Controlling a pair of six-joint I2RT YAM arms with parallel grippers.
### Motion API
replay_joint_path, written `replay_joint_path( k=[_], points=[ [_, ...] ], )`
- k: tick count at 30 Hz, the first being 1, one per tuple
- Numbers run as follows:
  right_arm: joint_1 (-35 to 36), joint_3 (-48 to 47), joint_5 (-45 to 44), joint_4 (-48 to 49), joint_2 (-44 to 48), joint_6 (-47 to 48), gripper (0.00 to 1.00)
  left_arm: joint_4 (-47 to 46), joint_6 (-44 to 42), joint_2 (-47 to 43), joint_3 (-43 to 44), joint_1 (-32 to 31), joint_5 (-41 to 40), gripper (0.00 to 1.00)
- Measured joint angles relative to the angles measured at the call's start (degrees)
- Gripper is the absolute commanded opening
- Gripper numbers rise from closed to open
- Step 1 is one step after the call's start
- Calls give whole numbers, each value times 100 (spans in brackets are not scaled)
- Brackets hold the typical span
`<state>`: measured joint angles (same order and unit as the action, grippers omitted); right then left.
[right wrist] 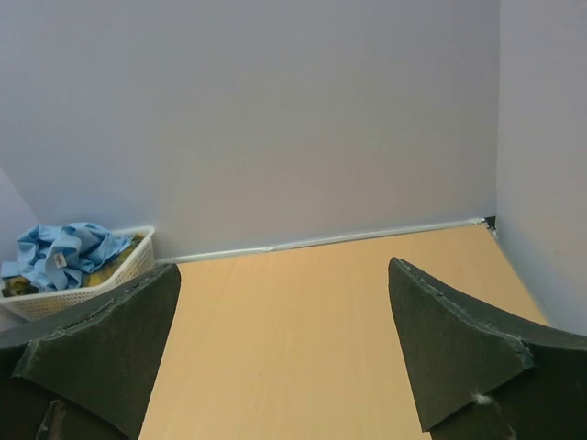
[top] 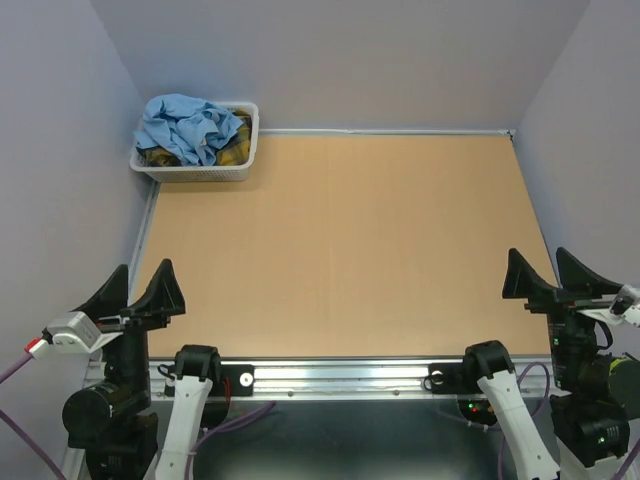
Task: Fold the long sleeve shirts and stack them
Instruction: Grab the shirt from the pile
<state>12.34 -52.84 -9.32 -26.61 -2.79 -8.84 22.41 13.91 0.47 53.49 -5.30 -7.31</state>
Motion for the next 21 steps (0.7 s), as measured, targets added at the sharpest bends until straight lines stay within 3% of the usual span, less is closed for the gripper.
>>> replay_joint_path(
  k=[9,15,21],
  points=[
    [0,168,20,-39,-127,-22,100,-52,195,0,-216,0,85,97],
    [0,157,229,9,-1303,-216,100,-168,745,256,-295,0,181,97],
    [0,142,874,-2,-3460,-686,100,-610,1552,2396,-181,0,529,97]
  ],
)
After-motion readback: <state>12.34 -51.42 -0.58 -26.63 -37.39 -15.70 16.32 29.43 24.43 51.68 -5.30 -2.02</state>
